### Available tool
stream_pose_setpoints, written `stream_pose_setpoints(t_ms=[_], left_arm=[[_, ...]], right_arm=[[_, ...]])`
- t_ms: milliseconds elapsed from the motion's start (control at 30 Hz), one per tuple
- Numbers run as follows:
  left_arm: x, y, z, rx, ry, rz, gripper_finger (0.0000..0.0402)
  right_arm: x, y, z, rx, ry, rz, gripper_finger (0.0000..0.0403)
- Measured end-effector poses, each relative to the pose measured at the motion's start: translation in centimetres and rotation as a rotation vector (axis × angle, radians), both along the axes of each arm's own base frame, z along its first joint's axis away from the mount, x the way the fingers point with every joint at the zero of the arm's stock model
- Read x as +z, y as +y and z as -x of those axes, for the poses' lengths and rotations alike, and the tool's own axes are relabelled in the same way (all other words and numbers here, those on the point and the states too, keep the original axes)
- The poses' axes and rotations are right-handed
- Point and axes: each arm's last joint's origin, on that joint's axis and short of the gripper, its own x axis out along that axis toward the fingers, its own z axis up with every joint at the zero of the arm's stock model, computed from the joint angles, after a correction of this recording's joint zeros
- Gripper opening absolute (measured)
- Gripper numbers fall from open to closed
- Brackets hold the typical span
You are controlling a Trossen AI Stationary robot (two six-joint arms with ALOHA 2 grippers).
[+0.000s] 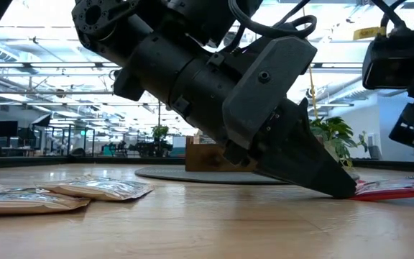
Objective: Pick & Place Tea
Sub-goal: Put the red tea bag to the right section into the wooden organizer
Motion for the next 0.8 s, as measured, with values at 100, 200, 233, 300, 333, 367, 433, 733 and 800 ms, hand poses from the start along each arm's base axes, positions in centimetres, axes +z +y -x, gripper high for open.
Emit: stream_pose_setpoints(t_ms=[100, 200, 233, 300, 333, 367, 433, 733, 800], left_arm=[[0.0, 0.0, 0.0, 0.006, 0.002, 0.005, 0.0021], [0.0, 0.0, 0.0, 0.008, 0.005, 0.003, 0.0021], [0.0, 0.0, 0.0, 0.008, 0.006, 0.002, 0.0021], [0.0, 0.0, 0.1, 0.009, 0.006, 0.003, 0.0021], [0.0, 0.0, 0.1, 0.009, 0.006, 0.002, 0.0021], [-0.1, 0.0, 0.1, 0.009, 0.007, 0.003, 0.0021], [-0.1, 0.0, 0.1, 0.01, 0.006, 0.003, 0.0021], [-0.1, 0.0, 0.1, 0.008, 0.004, 0.0, 0.0021], [-0.1, 0.0, 0.1, 0.008, 0.004, 0.0, 0.0021]], right_arm=[[0.0, 0.1, 0.0, 0.021, -0.006, 0.001, 0.0016], [0.2, 0.3, -0.2, 0.058, -0.03, -0.016, 0.0023], [0.3, 0.4, -0.2, 0.072, -0.037, -0.025, 0.0029], [0.4, 0.5, -0.3, 0.07, -0.048, -0.041, 0.0044], [0.4, 0.5, -0.3, 0.058, -0.043, -0.052, 0.0053], [0.3, 0.5, -0.3, 0.049, -0.034, -0.056, 0.0063], [0.2, 0.4, -0.2, 0.012, -0.007, -0.076, 0.0081], [-1.0, -0.5, -1.1, -0.122, 0.15, -0.244, 0.0135], [-1.4, -0.6, -1.5, -0.122, 0.161, -0.277, 0.0136]])
